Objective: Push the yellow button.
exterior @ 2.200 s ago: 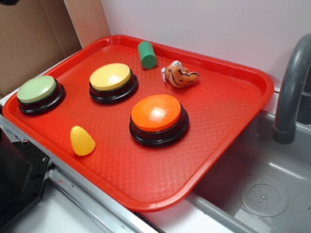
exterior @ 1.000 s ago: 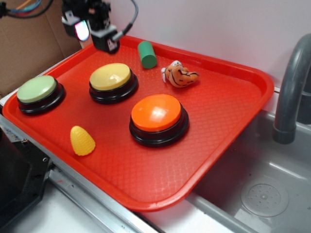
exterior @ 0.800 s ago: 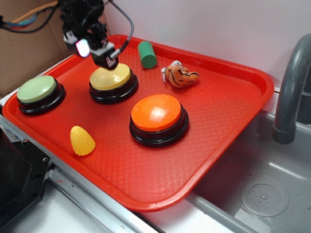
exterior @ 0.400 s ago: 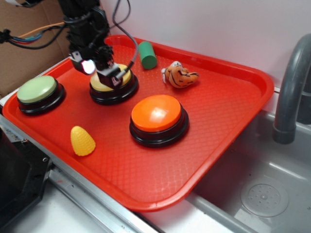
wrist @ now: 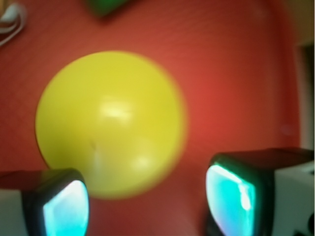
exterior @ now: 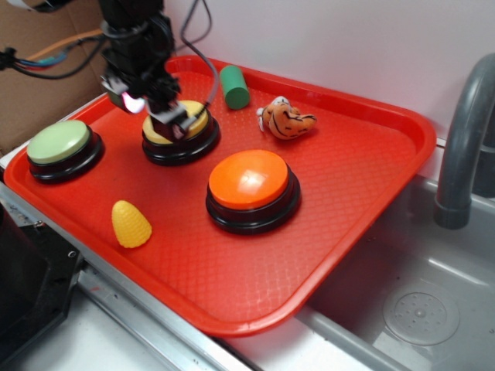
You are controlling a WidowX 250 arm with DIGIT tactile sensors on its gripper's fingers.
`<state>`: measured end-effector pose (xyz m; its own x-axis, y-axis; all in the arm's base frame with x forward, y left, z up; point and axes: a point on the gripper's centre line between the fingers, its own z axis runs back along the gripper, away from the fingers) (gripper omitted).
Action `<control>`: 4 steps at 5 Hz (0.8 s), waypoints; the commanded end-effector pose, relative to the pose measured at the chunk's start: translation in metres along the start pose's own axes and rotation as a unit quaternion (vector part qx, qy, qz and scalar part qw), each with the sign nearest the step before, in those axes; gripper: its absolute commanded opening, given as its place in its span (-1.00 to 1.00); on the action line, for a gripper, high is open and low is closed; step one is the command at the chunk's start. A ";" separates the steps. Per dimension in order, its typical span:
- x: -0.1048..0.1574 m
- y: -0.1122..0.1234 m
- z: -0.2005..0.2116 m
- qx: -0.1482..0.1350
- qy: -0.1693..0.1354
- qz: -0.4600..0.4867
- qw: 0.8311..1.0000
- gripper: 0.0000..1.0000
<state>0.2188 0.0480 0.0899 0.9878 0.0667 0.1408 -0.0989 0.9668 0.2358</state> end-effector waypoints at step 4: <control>0.016 0.020 0.074 -0.046 -0.026 0.092 0.994 1.00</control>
<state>0.2131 0.0494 0.1527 0.9573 0.2302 0.1748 -0.2547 0.9578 0.1334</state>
